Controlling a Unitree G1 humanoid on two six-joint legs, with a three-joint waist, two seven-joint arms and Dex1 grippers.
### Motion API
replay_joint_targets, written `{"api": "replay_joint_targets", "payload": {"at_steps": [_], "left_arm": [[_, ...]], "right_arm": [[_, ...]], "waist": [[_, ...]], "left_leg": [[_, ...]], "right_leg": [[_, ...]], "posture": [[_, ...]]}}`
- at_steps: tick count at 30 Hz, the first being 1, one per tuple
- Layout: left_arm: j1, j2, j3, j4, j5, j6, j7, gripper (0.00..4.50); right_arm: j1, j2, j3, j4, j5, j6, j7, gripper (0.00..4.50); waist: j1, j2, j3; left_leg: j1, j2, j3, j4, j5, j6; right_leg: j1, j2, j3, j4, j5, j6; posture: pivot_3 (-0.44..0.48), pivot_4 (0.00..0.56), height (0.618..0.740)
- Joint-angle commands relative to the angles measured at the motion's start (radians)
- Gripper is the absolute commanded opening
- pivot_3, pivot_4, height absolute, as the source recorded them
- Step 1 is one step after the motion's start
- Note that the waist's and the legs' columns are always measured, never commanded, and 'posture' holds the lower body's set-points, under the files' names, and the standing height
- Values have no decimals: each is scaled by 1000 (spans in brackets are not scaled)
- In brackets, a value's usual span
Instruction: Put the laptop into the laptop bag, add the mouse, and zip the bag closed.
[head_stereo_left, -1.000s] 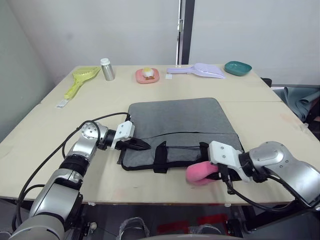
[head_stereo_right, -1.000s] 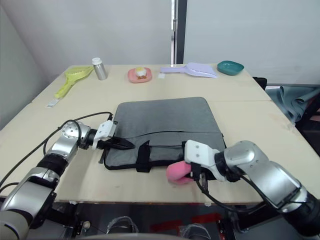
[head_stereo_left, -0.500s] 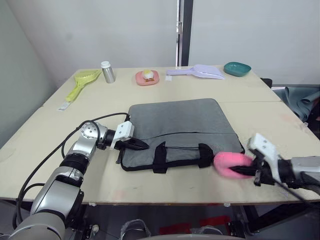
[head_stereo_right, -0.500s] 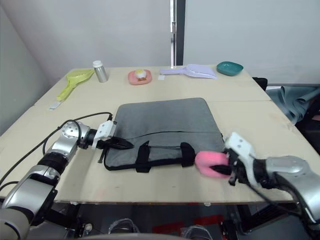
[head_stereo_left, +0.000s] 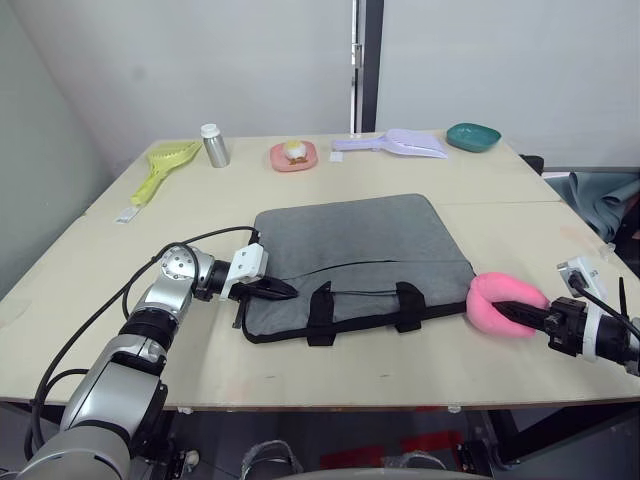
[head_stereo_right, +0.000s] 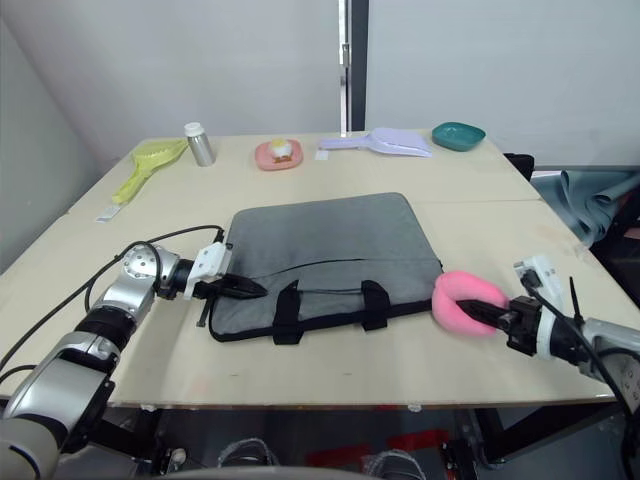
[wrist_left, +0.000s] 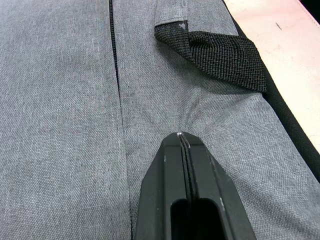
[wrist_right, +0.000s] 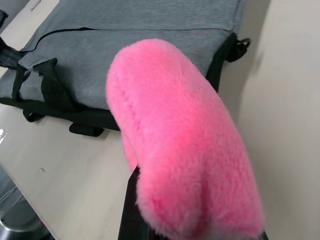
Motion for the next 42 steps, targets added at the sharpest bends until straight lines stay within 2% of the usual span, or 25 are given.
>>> {"api": "replay_joint_targets", "payload": {"at_steps": [1, 8, 11, 15, 21, 25, 28, 31, 35, 37, 42], "left_arm": [[77, 27, -67, 82, 126, 23, 12, 0], [88, 40, -65, 69, 123, 19, 13, 0], [93, 47, -64, 64, 126, 16, 16, 0], [100, 46, -63, 53, 124, 18, 20, 0], [107, 40, -62, 40, 120, 26, 24, 0], [106, 40, -64, 39, 122, 26, 27, 0], [106, 42, -65, 39, 123, 26, 29, 0], [105, 42, -65, 40, 125, 25, 32, 0], [105, 44, -64, 39, 125, 24, 36, 0], [107, 46, -63, 37, 124, 24, 36, 0], [105, 47, -60, 37, 121, 27, 42, 0]], "right_arm": [[-74, -31, -67, 137, -35, -29, -73, 276], [-177, -61, -129, 273, 7, -12, -90, 276], [-196, -72, -118, 292, 20, 2, -88, 276], [-182, -69, -113, 255, 43, 13, -78, 276], [-87, -87, -128, 230, 46, 5, -44, 276], [-103, -120, -145, 375, -6, -50, -96, 276], [-156, -123, -138, 419, -6, -64, -130, 276], [-212, -120, -146, 459, 5, -72, -154, 276], [-246, -130, -176, 535, 22, -87, -160, 276], [-220, -142, -159, 524, 18, -90, -119, 276], [-140, -127, -102, 370, 44, -64, -47, 276]], "waist": [[-1, 0, 0], [8, 1, 0], [14, 2, 0], [17, 3, -1], [22, 3, -1], [25, 3, -1], [33, 3, -1], [41, 3, -1], [52, 3, -1], [54, 3, -1], [53, 2, -1]], "left_leg": [[0, -1, 0, 0, 0, 0], [-2, -2, 9, 0, 0, 2], [-2, -2, 11, 0, 0, 3], [-2, -2, 12, 0, 0, 4], [-2, -2, 12, 0, 0, 5], [-2, -3, 12, 0, 0, 5], [-2, -5, 14, 0, 0, 6], [-3, -7, 14, 0, 0, 8], [-3, -8, 14, 0, 0, 8], [-4, -8, 14, 0, 0, 9], [-4, -9, 14, -1, -1, 10]], "right_leg": [[0, 0, 0, -1, 0, 0], [1, -5, 1, -4, 0, -1], [1, -6, 1, -4, 6, -10], [2, -6, 1, -5, 4, -6], [2, -7, 1, -6, 1, -1], [3, -8, 0, -7, -6, 9], [3, -11, 1, -7, -4, 7], [3, -13, 1, -7, 1, -2], [3, -14, -1, -8, 1, -2], [3, -15, -1, -8, 1, -2], [4, -16, -1, -10, 0, -1]], "posture": [[0, 150, 740], [0, 150, 740], [0, 150, 740], [0, 150, 740], [0, 150, 740], [0, 150, 740], [0, 150, 740], [0, 150, 740], [0, 150, 740], [0, 150, 740], [0, 150, 740]]}}
